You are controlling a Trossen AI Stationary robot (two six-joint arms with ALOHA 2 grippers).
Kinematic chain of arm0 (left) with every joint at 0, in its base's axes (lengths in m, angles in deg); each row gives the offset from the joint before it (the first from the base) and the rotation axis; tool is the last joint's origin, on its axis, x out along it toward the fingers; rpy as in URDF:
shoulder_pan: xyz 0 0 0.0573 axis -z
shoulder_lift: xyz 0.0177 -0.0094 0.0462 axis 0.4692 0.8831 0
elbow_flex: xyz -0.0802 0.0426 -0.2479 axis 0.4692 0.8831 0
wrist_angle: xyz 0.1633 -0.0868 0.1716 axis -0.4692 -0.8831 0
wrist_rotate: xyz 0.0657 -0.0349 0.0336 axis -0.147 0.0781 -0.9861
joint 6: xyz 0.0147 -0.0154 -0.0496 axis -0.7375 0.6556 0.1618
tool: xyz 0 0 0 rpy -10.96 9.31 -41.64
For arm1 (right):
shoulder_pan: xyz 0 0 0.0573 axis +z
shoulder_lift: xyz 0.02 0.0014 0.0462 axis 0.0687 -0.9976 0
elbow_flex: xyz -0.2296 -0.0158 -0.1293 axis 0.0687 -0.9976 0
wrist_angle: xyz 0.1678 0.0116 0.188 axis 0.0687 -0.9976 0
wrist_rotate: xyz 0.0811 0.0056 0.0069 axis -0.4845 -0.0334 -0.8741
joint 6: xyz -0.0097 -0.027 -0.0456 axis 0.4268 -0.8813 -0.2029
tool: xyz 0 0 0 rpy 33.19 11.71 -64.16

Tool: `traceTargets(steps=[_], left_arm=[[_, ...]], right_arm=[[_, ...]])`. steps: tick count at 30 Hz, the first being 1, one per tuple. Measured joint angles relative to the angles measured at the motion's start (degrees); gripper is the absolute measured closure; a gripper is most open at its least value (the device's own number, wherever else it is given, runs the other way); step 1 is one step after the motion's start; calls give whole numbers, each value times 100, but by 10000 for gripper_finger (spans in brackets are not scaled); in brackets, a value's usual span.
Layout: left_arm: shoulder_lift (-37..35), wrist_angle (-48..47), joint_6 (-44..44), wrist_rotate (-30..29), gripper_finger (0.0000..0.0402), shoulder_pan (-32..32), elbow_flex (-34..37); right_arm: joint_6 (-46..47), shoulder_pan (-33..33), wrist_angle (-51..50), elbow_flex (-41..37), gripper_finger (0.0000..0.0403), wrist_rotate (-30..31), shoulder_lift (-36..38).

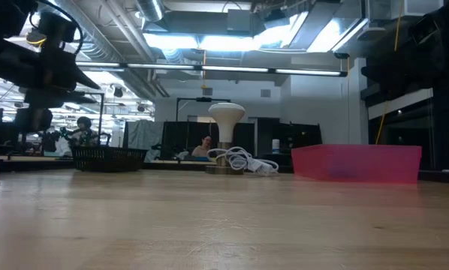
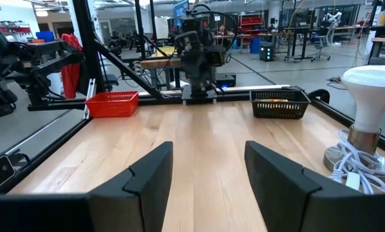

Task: Pick & Place School Supplies
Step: Return to Home Position

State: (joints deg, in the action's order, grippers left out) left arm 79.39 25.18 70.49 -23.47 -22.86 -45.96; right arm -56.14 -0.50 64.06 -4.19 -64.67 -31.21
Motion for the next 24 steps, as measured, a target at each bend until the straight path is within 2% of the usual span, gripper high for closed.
traceTargets(steps=[3,5,7,10,12,14,16,20,24], left_arm=[[2,-11,-147,551,304,4,0],[2,-9,-731,518,304,4,2],[2,4,-1010,125,304,3,2],[2,64,-1470,-882,304,2,4],[6,256,-2198,-1580,304,2,11],[6,641,-3296,-1965,304,2,11],[6,1066,-4680,-1921,304,2,11],[6,1641,-7106,-1417,304,2,11],[6,1668,-8242,-897,304,2,11]], right_arm=[[0,1,0,0,204,-2,0],[-2,-1,2,0,204,-2,0],[-2,1,0,0,204,-2,0],[-2,1,0,0,204,-2,0],[-2,-1,0,0,204,-2,0],[-2,0,0,0,204,-2,0],[-2,1,0,0,204,-2,0],[-2,0,0,0,204,-2,0],[-3,0,0,0,204,-2,0]])
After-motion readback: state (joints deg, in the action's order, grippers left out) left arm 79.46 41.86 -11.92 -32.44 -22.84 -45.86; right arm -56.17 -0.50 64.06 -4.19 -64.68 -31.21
